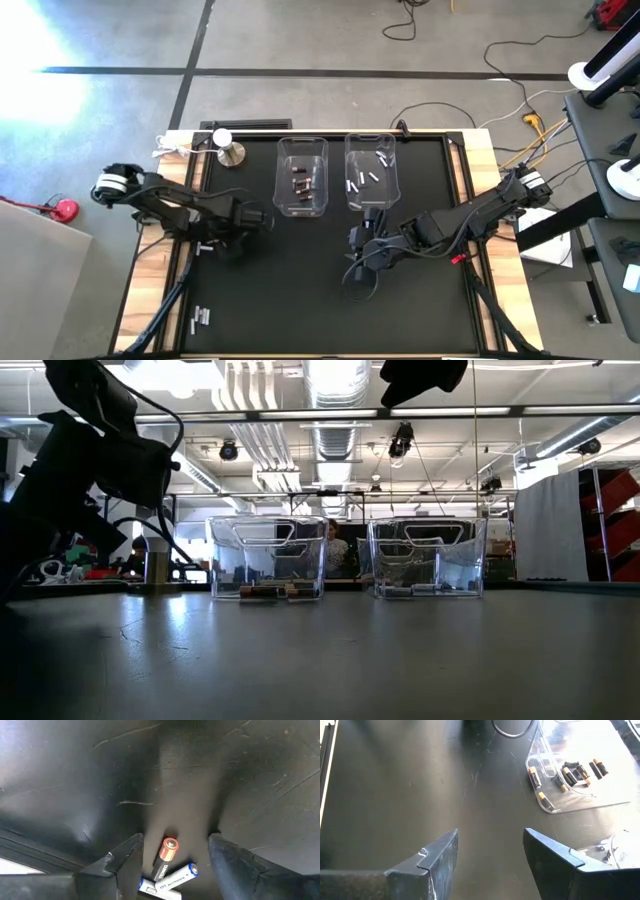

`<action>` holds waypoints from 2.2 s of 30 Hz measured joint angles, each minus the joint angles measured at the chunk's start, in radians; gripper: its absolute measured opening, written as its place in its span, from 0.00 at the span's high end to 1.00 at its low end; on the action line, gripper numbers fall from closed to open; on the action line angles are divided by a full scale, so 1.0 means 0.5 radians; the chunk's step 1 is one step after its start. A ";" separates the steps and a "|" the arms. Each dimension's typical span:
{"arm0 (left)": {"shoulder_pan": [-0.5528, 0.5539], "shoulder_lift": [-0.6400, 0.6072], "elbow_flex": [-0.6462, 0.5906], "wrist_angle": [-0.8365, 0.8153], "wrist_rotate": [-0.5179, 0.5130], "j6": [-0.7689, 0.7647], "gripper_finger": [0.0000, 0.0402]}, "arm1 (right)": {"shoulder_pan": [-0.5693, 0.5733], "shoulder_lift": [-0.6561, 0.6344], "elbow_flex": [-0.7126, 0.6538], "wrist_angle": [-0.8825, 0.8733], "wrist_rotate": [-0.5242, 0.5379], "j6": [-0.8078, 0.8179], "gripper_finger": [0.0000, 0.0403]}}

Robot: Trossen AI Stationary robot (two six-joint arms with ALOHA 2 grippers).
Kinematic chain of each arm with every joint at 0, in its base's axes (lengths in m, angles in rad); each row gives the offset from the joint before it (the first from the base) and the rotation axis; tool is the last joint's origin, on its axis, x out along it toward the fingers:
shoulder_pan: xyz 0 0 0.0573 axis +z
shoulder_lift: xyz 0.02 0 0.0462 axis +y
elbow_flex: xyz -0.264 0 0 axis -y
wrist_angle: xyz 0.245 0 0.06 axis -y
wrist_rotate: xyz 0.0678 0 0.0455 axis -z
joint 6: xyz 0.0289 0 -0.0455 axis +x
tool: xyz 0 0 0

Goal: Sort batteries
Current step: Put the black battery into the left transparent bin

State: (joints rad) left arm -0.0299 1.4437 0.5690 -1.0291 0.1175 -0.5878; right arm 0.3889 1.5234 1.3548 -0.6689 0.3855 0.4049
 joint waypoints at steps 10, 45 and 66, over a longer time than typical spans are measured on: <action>-0.037 0.090 0.011 -0.112 0.083 0.003 0.66 | 0.000 0.000 0.000 -0.006 0.001 0.000 0.47; -0.227 0.081 0.133 0.032 -0.277 0.237 0.97 | -0.034 0.001 -0.002 0.003 0.003 -0.105 0.47; -0.463 0.076 1.296 0.332 -0.527 0.915 0.97 | -0.033 0.001 -0.002 0.002 0.001 -0.045 0.47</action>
State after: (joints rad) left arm -0.2614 1.4817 1.2171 -0.8631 -0.1459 -0.1304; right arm 0.3725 1.5238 1.3540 -0.6680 0.3859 0.3826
